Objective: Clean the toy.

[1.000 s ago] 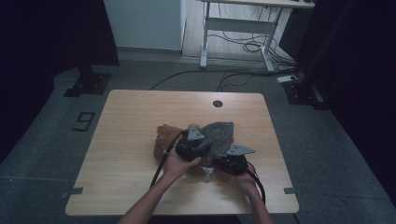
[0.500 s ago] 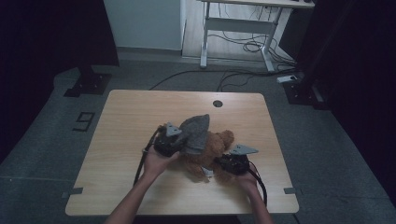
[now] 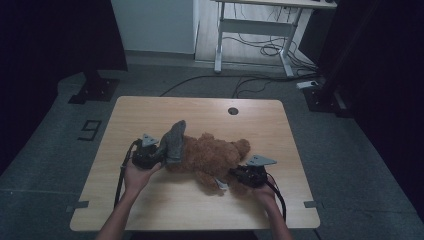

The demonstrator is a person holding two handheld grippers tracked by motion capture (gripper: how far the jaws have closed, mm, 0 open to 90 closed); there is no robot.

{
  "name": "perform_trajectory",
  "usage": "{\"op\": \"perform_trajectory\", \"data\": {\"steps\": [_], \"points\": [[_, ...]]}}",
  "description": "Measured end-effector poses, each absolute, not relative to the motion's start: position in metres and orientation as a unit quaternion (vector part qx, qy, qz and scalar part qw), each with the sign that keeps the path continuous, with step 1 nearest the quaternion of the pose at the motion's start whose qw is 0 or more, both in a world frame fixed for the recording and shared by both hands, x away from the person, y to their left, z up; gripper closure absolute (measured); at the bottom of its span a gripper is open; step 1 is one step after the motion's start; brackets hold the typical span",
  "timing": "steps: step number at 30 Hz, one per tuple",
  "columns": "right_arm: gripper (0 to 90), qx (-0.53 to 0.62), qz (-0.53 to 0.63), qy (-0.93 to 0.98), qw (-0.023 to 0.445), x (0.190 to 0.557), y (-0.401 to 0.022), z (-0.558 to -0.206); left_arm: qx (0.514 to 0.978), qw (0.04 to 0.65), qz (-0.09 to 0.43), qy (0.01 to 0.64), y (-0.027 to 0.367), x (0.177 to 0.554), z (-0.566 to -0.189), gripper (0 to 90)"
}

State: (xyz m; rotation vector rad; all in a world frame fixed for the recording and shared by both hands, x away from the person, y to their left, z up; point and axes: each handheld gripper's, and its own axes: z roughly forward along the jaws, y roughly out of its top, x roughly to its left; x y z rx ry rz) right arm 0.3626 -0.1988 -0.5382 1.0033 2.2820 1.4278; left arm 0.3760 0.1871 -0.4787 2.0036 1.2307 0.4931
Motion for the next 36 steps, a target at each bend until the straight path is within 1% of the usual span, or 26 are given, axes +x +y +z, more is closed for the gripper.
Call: {"op": "perform_trajectory", "data": {"steps": [4, 8, 11, 15, 18, 20, 26, 29, 30, 32, 34, 36], "points": [[69.8, 0.35, 0.493, 0.785, 0.135, 0.364, -0.199, -0.539, 0.78, 0.35, 0.174, 0.488, 0.191, 0.379, -0.5, 75.9], [69.1, 0.356, 0.493, 0.783, 0.135, 0.365, -0.2, -0.54, 0.784, 0.34, 0.147, 0.498, 0.197, 0.383, -0.509, 75.7], [68.6, 0.357, 0.492, 0.782, 0.137, 0.365, -0.201, -0.54, 0.777, 0.358, 0.15, 0.495, 0.2, 0.38, -0.497, 75.4], [68.3, 0.36, 0.493, 0.78, 0.138, 0.366, -0.202, -0.539, 0.776, 0.39, 0.171, 0.466, 0.189, 0.374, -0.464, 75.4], [68.2, 0.359, 0.492, 0.781, 0.138, 0.366, -0.202, -0.539, 0.783, 0.406, 0.181, 0.434, 0.167, 0.372, -0.442, 75.4], [68.0, 0.358, 0.492, 0.781, 0.139, 0.366, -0.202, -0.539, 0.79, 0.416, 0.177, 0.414, 0.146, 0.374, -0.43, 75.3], [67.4, 0.357, 0.493, 0.781, 0.14, 0.366, -0.202, -0.539, 0.818, 0.425, 0.155, 0.355, 0.064, 0.388, -0.416, 75.0], [67.1, 0.357, 0.491, 0.782, 0.139, 0.365, -0.202, -0.539, 0.831, 0.418, 0.145, 0.336, 0.021, 0.399, -0.417, 75.0], [67.0, 0.357, 0.49, 0.783, 0.139, 0.365, -0.202, -0.539, 0.834, 0.416, 0.142, 0.334, 0.013, 0.402, -0.418, 75.0], [66.9, 0.356, 0.491, 0.783, 0.139, 0.365, -0.202, -0.539, 0.847, 0.394, 0.139, 0.329, -0.01, 0.41, -0.426, 74.9], [66.8, 0.356, 0.488, 0.785, 0.138, 0.364, -0.201, -0.539, 0.857, 0.37, 0.141, 0.329, -0.022, 0.415, -0.437, 74.8], [66.7, 0.354, 0.482, 0.789, 0.141, 0.364, -0.201, -0.539, 0.858, 0.365, 0.137, 0.335, -0.023, 0.419, -0.444, 74.8]]}}
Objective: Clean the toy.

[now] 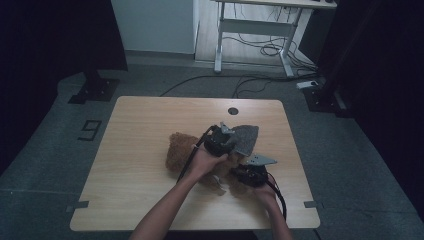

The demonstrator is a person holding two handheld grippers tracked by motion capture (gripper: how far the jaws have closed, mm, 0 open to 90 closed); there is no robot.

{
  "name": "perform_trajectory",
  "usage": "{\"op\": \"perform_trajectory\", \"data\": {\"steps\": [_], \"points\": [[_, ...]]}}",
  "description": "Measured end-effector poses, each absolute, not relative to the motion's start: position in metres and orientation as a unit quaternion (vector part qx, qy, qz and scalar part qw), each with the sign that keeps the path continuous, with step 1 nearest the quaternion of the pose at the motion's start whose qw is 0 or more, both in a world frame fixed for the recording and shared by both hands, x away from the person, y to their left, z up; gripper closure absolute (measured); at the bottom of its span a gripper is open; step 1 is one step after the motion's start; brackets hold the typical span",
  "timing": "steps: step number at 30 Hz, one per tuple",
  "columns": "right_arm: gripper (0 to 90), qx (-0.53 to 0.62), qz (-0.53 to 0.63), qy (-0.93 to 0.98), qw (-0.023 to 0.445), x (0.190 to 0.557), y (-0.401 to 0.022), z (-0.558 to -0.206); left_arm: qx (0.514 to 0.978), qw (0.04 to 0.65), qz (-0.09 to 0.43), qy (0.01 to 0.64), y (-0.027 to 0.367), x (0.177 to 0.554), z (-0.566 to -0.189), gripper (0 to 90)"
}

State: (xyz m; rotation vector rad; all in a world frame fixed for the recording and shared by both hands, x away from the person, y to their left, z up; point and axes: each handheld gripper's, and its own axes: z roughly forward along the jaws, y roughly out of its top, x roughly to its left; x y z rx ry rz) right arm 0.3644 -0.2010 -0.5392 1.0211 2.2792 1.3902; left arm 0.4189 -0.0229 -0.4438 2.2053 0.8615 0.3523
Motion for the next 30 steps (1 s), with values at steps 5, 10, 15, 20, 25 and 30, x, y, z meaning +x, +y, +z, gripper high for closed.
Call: {"op": "perform_trajectory", "data": {"steps": [5, 10, 15, 20, 25, 30], "points": [[66.8, 0.353, 0.479, 0.791, 0.139, 0.364, -0.2, -0.54, 0.849, 0.368, 0.14, 0.354, -0.001, 0.421, -0.442, 74.9], [67.0, 0.352, 0.475, 0.795, 0.139, 0.363, -0.199, -0.539, 0.844, 0.347, 0.172, 0.372, 0.034, 0.416, -0.433, 74.9], [67.0, 0.352, 0.473, 0.796, 0.138, 0.363, -0.2, -0.539, 0.836, 0.328, 0.194, 0.396, 0.083, 0.41, -0.433, 74.8], [67.1, 0.351, 0.473, 0.797, 0.135, 0.363, -0.199, -0.54, 0.813, 0.346, 0.201, 0.424, 0.128, 0.4, -0.43, 74.7], [67.2, 0.352, 0.473, 0.797, 0.134, 0.363, -0.199, -0.54, 0.8, 0.335, 0.21, 0.451, 0.159, 0.396, -0.437, 74.9], [67.2, 0.352, 0.473, 0.797, 0.133, 0.364, -0.199, -0.54, 0.79, 0.344, 0.181, 0.474, 0.175, 0.396, -0.46, 75.3]]}}
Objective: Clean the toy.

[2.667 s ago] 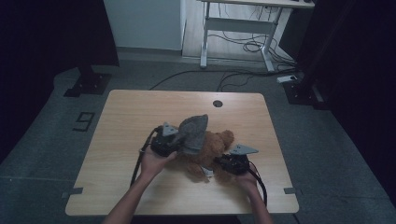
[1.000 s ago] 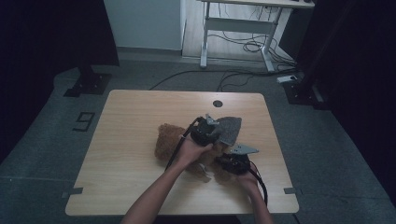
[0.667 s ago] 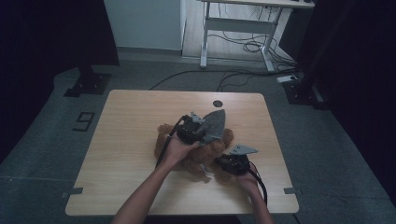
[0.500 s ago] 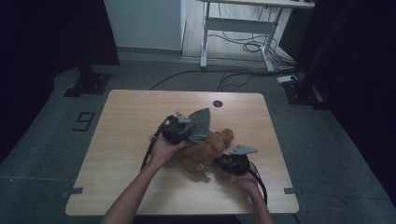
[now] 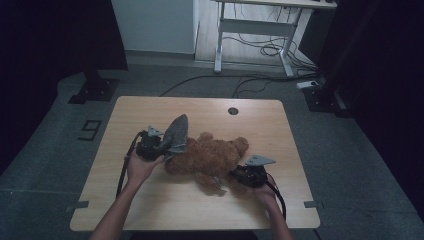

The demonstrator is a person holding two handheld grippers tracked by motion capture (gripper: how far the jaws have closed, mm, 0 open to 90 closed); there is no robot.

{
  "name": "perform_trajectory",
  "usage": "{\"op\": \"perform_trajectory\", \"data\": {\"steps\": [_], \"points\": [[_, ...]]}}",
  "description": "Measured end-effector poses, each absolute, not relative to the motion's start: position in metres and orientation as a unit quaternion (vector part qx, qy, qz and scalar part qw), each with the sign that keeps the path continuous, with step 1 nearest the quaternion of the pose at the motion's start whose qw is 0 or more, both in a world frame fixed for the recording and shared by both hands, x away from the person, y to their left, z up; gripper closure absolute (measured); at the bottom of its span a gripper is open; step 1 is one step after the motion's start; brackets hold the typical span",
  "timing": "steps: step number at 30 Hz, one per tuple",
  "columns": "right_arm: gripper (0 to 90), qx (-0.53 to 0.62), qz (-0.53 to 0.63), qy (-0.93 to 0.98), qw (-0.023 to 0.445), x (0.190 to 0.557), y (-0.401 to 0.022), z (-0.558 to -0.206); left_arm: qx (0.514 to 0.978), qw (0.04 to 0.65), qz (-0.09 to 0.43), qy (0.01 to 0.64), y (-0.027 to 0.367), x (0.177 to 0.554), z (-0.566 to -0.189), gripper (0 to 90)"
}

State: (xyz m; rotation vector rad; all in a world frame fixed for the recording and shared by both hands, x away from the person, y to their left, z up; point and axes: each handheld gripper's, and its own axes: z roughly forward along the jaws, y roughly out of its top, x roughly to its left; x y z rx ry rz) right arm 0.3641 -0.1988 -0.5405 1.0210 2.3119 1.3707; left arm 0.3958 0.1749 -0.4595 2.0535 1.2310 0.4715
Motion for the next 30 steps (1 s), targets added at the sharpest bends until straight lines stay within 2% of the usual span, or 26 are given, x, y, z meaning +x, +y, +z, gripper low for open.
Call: {"op": "perform_trajectory", "data": {"steps": [4, 8, 14, 20, 23, 30], "points": [[67.2, 0.353, 0.472, 0.797, 0.133, 0.365, -0.199, -0.541, 0.788, 0.336, 0.18, 0.483, 0.181, 0.396, -0.472, 75.4], [67.2, 0.353, 0.472, 0.797, 0.134, 0.366, -0.2, -0.541, 0.787, 0.329, 0.156, 0.498, 0.186, 0.394, -0.496, 75.7], [67.2, 0.355, 0.472, 0.796, 0.134, 0.367, -0.2, -0.541, 0.783, 0.34, 0.129, 0.504, 0.193, 0.395, -0.503, 75.6], [67.1, 0.357, 0.473, 0.794, 0.134, 0.368, -0.201, -0.542, 0.765, 0.395, 0.143, 0.488, 0.196, 0.389, -0.47, 75.6], [67.1, 0.357, 0.472, 0.794, 0.134, 0.368, -0.201, -0.542, 0.766, 0.414, 0.156, 0.466, 0.182, 0.388, -0.45, 75.5], [67.0, 0.357, 0.473, 0.794, 0.135, 0.368, -0.201, -0.541, 0.782, 0.438, 0.145, 0.419, 0.133, 0.398, -0.419, 75.2]]}}
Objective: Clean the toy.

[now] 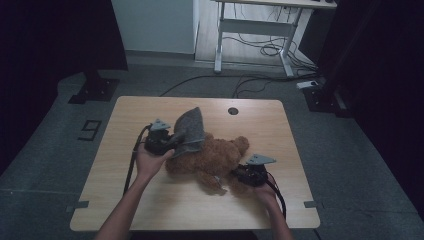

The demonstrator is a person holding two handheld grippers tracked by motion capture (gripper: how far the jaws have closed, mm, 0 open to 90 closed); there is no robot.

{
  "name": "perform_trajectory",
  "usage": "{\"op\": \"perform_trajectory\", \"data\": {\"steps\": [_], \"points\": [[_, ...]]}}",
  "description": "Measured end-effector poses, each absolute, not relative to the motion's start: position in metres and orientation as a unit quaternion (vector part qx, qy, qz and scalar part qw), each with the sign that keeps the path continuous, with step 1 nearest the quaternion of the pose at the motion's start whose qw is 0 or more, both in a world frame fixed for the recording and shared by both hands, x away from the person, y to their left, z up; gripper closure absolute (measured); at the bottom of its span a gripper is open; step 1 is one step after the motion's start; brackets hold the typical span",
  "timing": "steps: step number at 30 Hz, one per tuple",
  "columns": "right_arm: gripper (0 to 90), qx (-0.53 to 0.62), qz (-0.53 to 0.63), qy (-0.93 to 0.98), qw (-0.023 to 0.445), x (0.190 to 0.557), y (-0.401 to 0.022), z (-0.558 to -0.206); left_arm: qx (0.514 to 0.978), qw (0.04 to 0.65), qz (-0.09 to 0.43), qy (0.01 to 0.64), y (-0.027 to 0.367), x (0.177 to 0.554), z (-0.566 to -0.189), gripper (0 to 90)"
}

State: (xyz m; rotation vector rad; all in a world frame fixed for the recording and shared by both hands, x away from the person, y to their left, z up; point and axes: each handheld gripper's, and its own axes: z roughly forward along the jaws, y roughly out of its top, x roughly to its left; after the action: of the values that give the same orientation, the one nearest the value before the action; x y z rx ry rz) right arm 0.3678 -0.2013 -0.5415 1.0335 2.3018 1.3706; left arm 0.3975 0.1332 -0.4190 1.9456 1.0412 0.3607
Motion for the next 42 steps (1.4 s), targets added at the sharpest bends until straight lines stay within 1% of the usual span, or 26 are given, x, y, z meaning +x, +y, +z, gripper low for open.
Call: {"op": "perform_trajectory", "data": {"steps": [2, 5, 8, 10, 12, 14, 17, 20, 23, 28, 31, 34, 38, 42], "points": [[66.8, 0.355, 0.473, 0.795, 0.135, 0.368, -0.202, -0.542, 0.797, 0.416, 0.149, 0.412, 0.117, 0.401, -0.423, 75.0], [66.7, 0.354, 0.474, 0.794, 0.136, 0.368, -0.202, -0.542, 0.812, 0.383, 0.152, 0.414, 0.109, 0.407, -0.442, 74.8], [66.6, 0.353, 0.473, 0.796, 0.137, 0.367, -0.201, -0.541, 0.791, 0.413, 0.118, 0.435, 0.121, 0.41, -0.454, 75.4], [65.8, 0.353, 0.474, 0.795, 0.135, 0.367, -0.201, -0.541, 0.793, 0.412, 0.108, 0.435, 0.125, 0.409, -0.456, 75.6], [63.9, 0.352, 0.474, 0.796, 0.135, 0.367, -0.201, -0.541, 0.795, 0.41, 0.11, 0.433, 0.126, 0.406, -0.458, 75.9], [59.5, 0.352, 0.473, 0.796, 0.134, 0.367, -0.202, -0.54, 0.799, 0.407, 0.115, 0.428, 0.127, 0.402, -0.461, 76.2], [52.6, 0.358, 0.478, 0.794, 0.118, 0.367, -0.208, -0.537, 0.792, 0.418, 0.108, 0.432, 0.13, 0.397, -0.466, 76.7], [45.3, 0.37, 0.481, 0.787, 0.114, 0.365, -0.216, -0.532, 0.787, 0.43, 0.102, 0.431, 0.133, 0.39, -0.472, 77.0], [41.6, 0.376, 0.488, 0.777, 0.125, 0.362, -0.222, -0.522, 0.786, 0.436, 0.107, 0.425, 0.134, 0.383, -0.475, 77.1], [39.3, 0.393, 0.523, 0.743, 0.143, 0.358, -0.231, -0.501, 0.786, 0.442, 0.115, 0.416, 0.133, 0.372, -0.479, 77.1], [36.2, 0.39, 0.528, 0.741, 0.141, 0.362, -0.224, -0.495, 0.787, 0.443, 0.119, 0.412, 0.134, 0.367, -0.48, 77.0], [33.8, 0.384, 0.51, 0.756, 0.143, 0.372, -0.208, -0.491, 0.785, 0.445, 0.121, 0.413, 0.134, 0.363, -0.481, 77.0], [31.1, 0.384, 0.511, 0.757, 0.132, 0.384, -0.197, -0.483, 0.784, 0.449, 0.113, 0.414, 0.136, 0.362, -0.481, 77.0], [29.1, 0.384, 0.506, 0.762, 0.125, 0.386, -0.189, -0.483, 0.783, 0.449, 0.114, 0.414, 0.136, 0.361, -0.481, 76.9]]}}
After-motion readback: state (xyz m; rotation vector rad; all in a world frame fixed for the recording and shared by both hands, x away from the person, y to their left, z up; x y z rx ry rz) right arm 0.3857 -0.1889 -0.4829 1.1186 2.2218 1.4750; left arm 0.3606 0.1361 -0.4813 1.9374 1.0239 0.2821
